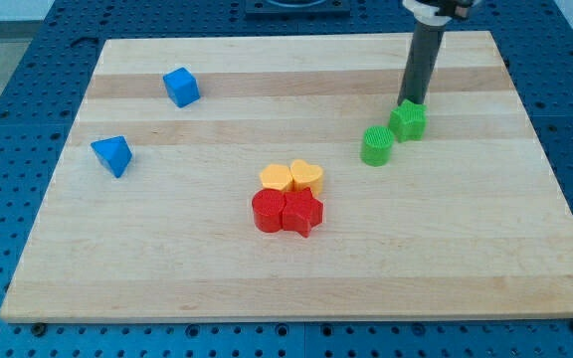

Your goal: Place the green blocks in a horizontal line

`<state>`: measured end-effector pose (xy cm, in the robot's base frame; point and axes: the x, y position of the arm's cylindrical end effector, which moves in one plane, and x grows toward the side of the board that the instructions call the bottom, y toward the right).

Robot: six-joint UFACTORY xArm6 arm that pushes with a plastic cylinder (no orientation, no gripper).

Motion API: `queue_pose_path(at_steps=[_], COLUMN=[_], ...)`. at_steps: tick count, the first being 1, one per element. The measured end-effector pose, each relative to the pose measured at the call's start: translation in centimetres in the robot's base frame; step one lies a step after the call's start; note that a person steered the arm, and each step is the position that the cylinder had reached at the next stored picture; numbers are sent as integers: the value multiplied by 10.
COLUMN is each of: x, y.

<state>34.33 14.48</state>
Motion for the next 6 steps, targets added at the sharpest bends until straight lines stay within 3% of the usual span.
queue_pose_path(at_steps=[1,2,3,4,5,6], x=[-31,-32,28,81,112,105], y=[45,118,134,117,62,4])
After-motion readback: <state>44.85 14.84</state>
